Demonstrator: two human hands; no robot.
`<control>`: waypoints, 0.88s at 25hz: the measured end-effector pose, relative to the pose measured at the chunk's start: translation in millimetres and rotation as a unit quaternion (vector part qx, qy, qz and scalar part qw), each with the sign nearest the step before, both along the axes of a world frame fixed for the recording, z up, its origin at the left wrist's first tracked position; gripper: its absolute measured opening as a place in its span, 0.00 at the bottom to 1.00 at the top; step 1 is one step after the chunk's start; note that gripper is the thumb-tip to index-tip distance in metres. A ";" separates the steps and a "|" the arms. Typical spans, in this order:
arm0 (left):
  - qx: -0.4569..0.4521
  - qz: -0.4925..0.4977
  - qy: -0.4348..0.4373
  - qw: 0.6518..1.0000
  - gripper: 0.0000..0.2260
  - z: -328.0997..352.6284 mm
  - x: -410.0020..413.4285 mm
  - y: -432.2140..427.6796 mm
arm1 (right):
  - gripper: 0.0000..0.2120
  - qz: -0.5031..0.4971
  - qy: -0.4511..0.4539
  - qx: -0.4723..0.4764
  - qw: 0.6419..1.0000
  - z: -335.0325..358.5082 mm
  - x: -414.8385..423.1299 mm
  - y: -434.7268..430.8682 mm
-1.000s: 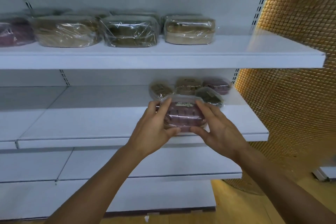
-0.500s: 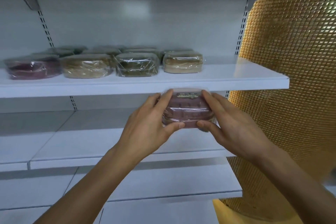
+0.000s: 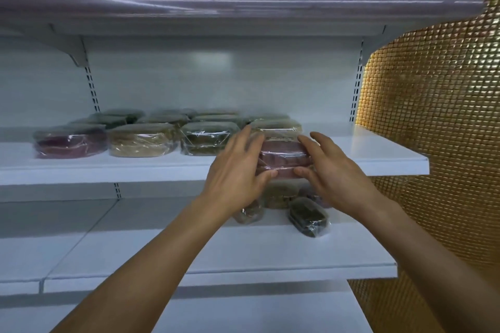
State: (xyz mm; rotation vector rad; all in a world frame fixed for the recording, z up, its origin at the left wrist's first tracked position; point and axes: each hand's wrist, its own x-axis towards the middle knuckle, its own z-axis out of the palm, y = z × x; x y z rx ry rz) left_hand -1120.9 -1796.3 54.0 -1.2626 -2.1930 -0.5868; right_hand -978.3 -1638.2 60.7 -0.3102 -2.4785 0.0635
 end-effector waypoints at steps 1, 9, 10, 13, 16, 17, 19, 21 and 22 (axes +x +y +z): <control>0.002 0.001 0.023 1.000 0.34 1.4 -3.7 4.9 | 0.29 -0.008 0.003 0.011 1.000 1.2 -6.1 2.6; -0.042 0.025 0.089 0.995 0.28 11.9 -36.2 40.8 | 0.26 -0.008 -0.002 -0.030 1.000 6.0 -63.2 35.4; -0.052 0.034 0.083 0.995 0.29 11.9 -41.6 44.0 | 0.26 -0.002 -0.002 -0.044 0.999 5.3 -70.5 38.9; -0.090 0.057 0.058 0.993 0.31 12.1 -53.2 51.9 | 0.29 0.020 -0.002 -0.094 0.995 -0.2 -89.4 48.6; -0.097 0.058 0.055 0.992 0.31 8.5 -57.4 53.6 | 0.31 0.006 0.000 -0.099 0.995 -4.2 -96.3 52.2; -0.090 0.055 0.064 0.992 0.30 4.8 -58.9 52.1 | 0.31 -0.006 -0.004 -0.093 0.996 -5.2 -95.4 51.6; -0.068 0.054 0.092 0.992 0.30 -3.2 -58.6 45.6 | 0.32 -0.018 -0.006 -0.077 0.997 -7.1 -90.9 49.6; -0.053 0.050 0.100 0.992 0.31 -9.3 -55.6 35.7 | 0.32 -0.005 0.008 -0.059 0.998 -10.0 -84.6 45.3; -0.049 0.047 0.100 0.993 0.31 -12.2 -54.1 29.9 | 0.32 0.003 0.014 -0.048 0.999 -12.4 -80.6 42.8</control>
